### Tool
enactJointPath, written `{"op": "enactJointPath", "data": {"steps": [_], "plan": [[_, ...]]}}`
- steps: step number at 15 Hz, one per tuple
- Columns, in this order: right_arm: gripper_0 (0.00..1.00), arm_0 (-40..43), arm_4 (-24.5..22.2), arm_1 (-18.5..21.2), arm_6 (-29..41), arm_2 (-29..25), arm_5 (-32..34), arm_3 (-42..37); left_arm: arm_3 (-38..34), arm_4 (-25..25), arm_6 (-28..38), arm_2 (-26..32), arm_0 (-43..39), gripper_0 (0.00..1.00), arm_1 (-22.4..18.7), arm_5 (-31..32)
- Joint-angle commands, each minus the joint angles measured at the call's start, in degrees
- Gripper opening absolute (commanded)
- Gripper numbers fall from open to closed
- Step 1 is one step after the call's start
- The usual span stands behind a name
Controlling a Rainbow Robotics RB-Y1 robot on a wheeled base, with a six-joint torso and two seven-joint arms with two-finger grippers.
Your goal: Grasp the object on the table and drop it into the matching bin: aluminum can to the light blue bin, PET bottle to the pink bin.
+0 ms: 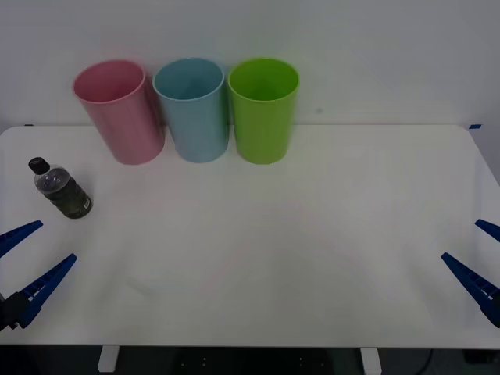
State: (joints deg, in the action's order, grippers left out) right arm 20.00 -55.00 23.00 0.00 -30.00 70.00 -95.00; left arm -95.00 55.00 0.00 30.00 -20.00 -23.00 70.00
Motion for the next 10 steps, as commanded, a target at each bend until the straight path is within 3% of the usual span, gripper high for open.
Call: {"op": "enactJointPath", "data": {"steps": [1,10], "plan": [[1.0,0.0,0.0,0.0,0.0,0.0,0.0,0.0,0.0,0.0,0.0,0.0,0.0,1.0,0.0,0.0],[1.0,0.0,0.0,0.0,0.0,0.0,0.0,0.0,3.33,0.55,-0.53,0.15,0.14,1.0,0.06,-0.83]]}}
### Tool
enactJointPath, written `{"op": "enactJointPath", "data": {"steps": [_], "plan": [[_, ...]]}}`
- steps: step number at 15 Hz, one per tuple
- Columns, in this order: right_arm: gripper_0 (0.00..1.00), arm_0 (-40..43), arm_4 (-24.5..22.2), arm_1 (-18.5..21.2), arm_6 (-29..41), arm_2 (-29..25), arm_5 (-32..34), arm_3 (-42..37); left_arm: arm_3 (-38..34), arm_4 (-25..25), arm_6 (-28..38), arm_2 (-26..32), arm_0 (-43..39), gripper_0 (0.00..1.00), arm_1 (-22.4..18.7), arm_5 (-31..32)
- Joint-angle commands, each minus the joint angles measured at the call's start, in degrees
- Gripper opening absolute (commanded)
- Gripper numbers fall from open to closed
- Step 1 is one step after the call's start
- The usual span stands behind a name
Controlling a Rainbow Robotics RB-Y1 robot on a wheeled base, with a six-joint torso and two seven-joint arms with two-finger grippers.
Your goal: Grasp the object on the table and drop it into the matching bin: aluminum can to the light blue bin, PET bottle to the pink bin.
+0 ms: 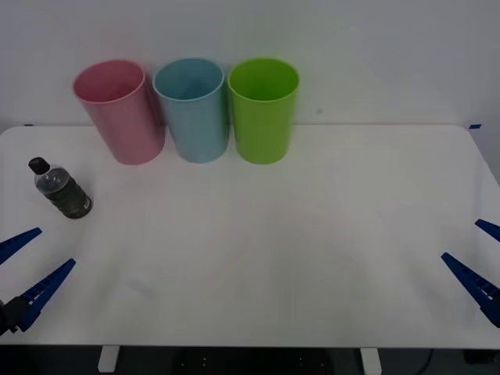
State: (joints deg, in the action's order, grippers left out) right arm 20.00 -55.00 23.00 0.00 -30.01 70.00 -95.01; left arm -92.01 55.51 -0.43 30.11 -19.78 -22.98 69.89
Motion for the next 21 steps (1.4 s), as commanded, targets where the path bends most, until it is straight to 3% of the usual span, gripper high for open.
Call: {"op": "enactJointPath", "data": {"steps": [1,11,19,21], "plan": [[1.0,0.0,0.0,0.0,0.0,0.01,0.0,0.01,0.61,0.13,-0.18,-0.14,-0.08,1.0,-0.05,-1.25],[1.0,0.0,0.0,0.0,0.0,0.01,0.0,0.01,1.4,0.48,-1.15,-3.3,-2.01,1.0,0.04,-16.72],[1.0,0.0,0.0,0.0,0.0,0.01,0.0,0.01,1.57,0.48,-1.24,-9.1,-1.14,1.0,0.04,-34.65],[1.0,0.0,0.0,0.0,0.0,0.01,0.0,0.01,3.94,0.48,-1.5,-8.84,0.71,1.0,0.04,-34.91]]}}
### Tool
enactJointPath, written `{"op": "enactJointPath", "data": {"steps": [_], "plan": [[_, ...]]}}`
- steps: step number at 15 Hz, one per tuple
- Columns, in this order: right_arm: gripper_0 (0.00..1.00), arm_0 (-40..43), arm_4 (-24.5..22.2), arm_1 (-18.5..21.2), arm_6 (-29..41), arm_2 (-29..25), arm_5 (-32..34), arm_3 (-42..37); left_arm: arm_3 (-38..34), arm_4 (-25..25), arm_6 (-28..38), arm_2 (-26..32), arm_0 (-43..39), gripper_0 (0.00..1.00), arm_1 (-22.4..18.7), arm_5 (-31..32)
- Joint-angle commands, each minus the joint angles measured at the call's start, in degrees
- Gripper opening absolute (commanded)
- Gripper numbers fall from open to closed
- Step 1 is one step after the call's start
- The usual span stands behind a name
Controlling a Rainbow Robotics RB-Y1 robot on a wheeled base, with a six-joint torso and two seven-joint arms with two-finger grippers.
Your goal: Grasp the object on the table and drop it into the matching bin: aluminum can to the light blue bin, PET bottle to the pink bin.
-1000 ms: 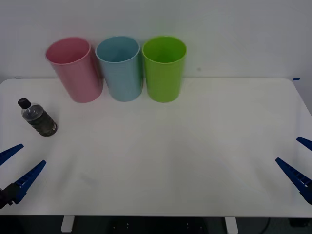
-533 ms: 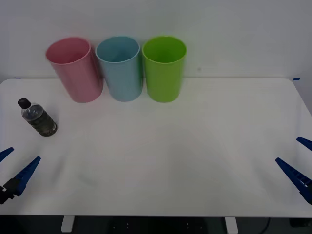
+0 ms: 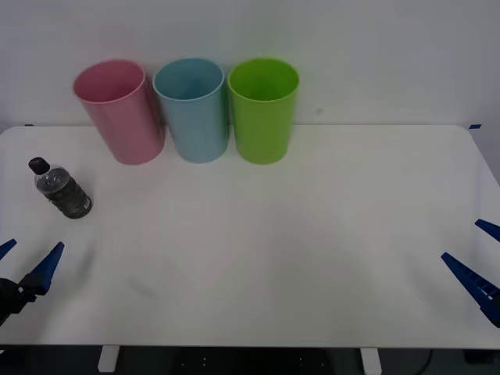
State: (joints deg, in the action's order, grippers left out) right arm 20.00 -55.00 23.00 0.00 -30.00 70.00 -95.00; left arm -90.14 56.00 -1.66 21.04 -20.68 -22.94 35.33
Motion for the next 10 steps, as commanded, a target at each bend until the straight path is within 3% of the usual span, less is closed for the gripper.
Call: {"op": "enactJointPath", "data": {"steps": [1,10], "plan": [[1.0,0.0,0.0,0.0,0.0,0.0,0.0,0.0,4.1,0.08,-0.97,0.41,3.46,1.0,-0.09,-0.35],[1.0,0.0,0.0,0.0,0.0,0.0,0.0,0.0,14.64,4.12,-4.58,1.38,13.65,1.0,0.0,-0.88]]}}
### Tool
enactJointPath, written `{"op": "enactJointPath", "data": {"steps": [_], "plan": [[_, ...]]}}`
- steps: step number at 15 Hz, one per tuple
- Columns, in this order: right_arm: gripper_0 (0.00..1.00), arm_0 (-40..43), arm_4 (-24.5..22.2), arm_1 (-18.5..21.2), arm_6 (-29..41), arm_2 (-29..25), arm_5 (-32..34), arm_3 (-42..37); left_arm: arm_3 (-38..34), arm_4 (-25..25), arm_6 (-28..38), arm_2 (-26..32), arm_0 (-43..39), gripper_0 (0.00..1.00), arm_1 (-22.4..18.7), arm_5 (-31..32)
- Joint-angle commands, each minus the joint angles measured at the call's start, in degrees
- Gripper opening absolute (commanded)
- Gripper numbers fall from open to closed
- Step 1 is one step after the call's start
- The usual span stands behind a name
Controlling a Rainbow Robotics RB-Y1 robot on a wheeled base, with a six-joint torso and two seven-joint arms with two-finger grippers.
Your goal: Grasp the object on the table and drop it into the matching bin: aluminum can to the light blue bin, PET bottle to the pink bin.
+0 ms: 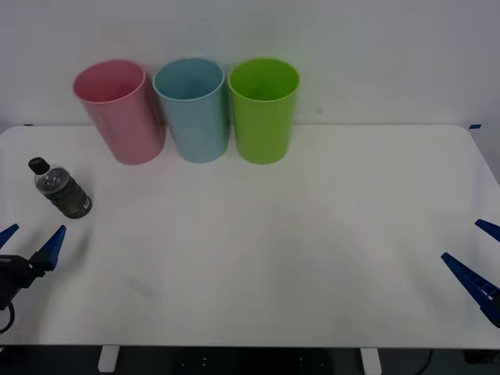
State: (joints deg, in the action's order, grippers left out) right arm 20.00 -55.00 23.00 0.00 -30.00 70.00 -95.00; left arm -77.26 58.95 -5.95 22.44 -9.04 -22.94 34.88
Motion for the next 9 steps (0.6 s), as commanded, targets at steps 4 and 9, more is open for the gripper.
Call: {"op": "enactJointPath", "data": {"steps": [4,9], "plan": [[1.0,0.0,0.0,0.0,0.0,0.0,0.0,0.0,6.5,2.75,-1.08,-0.21,6.93,1.0,0.0,-0.95],[1.0,0.0,0.0,0.0,0.0,0.0,0.0,0.0,11.16,5.65,-1.26,-0.21,12.38,1.0,0.18,-2.97]]}}
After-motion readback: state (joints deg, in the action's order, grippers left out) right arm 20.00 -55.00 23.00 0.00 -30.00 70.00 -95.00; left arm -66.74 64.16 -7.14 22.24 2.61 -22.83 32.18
